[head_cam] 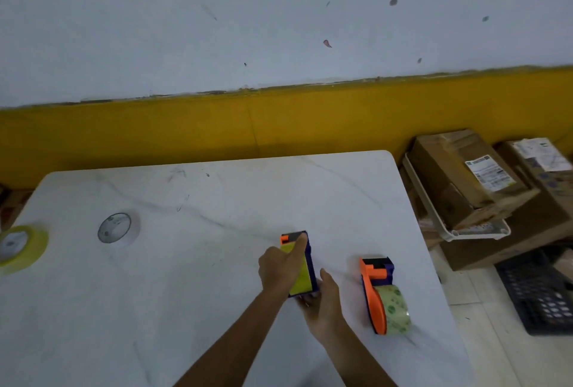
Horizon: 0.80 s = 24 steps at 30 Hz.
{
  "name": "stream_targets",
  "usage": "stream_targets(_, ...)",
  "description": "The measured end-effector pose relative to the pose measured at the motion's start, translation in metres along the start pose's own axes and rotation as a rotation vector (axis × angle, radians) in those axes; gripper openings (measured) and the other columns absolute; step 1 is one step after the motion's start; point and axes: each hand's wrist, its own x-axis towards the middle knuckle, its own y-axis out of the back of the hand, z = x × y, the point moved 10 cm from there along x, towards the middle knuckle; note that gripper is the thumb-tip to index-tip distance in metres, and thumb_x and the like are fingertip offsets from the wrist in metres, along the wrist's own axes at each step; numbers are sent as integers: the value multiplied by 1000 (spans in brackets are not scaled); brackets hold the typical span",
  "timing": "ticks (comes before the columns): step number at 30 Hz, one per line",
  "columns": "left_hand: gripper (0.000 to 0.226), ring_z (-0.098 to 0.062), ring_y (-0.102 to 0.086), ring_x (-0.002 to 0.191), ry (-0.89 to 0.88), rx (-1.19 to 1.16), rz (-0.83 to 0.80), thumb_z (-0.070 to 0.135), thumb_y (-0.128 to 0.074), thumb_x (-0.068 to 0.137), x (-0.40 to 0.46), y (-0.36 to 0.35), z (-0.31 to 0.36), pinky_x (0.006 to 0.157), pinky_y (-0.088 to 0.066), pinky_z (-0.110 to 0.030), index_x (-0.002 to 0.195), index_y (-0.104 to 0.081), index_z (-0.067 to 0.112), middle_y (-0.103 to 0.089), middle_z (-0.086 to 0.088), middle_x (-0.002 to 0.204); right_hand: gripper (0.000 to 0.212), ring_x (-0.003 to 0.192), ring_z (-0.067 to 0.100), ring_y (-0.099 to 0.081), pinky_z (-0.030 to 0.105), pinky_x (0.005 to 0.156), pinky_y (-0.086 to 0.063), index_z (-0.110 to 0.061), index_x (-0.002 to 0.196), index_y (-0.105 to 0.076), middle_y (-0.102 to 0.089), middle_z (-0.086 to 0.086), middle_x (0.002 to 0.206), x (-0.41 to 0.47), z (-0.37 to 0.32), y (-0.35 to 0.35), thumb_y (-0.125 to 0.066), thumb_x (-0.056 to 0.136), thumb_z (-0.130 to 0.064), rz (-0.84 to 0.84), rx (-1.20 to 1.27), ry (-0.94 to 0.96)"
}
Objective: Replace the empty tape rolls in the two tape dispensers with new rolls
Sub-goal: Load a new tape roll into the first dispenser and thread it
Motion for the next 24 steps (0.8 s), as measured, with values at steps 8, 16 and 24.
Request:
stream_targets(8, 51, -27, -61, 80, -16, 152, -26, 61, -59, 80, 2, -36, -20, 75, -52, -33, 80, -55, 11, -62, -9, 88, 47, 87, 32, -62, 42, 74, -51, 4, 114, -59, -67, 21, 92, 16, 14, 29, -43, 95, -36, 45, 7, -108)
stream_targets(16, 64, -33, -65, 92, -69, 266, -31, 62, -52, 85, 0, -44, -35, 79, -55, -39, 101, -63, 1, -67, -17, 104, 55, 80, 33, -65, 41, 67, -58, 2, 94, -61, -67, 22, 92, 2, 0, 78, -36, 97, -47, 285, -542, -134)
stream_targets(24, 78, -34, -60, 107, 79, 254, -141, 66, -52, 82, -1, -50, -40, 87, -51, -38, 125, -49, 1, -60, -16, 120, 19, 58, 16, -58, 27, 53, -46, -9, 65, -61, -59, 1, 62, -40, -115, 23, -57, 82, -1, 222, -1000, 585)
